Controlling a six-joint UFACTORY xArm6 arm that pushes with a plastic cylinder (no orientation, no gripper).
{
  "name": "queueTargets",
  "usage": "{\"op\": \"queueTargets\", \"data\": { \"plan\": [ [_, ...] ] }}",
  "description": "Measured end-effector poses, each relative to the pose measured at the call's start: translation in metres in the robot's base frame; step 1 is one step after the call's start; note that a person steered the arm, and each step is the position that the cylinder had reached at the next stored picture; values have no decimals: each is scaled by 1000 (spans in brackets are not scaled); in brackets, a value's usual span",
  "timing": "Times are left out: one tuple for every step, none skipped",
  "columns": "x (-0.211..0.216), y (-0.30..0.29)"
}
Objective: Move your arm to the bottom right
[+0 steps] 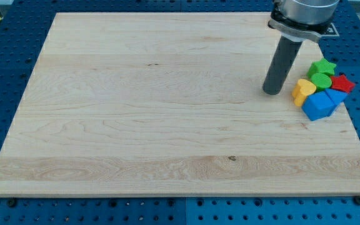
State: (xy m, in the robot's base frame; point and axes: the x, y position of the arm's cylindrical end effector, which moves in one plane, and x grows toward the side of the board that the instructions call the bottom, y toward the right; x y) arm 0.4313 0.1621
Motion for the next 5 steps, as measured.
{"op": "queueTargets", "data": {
  "plan": [
    [0, -23],
    [0, -43],
    [5, -55],
    [33, -55],
    [56, -55]
  ]
}}
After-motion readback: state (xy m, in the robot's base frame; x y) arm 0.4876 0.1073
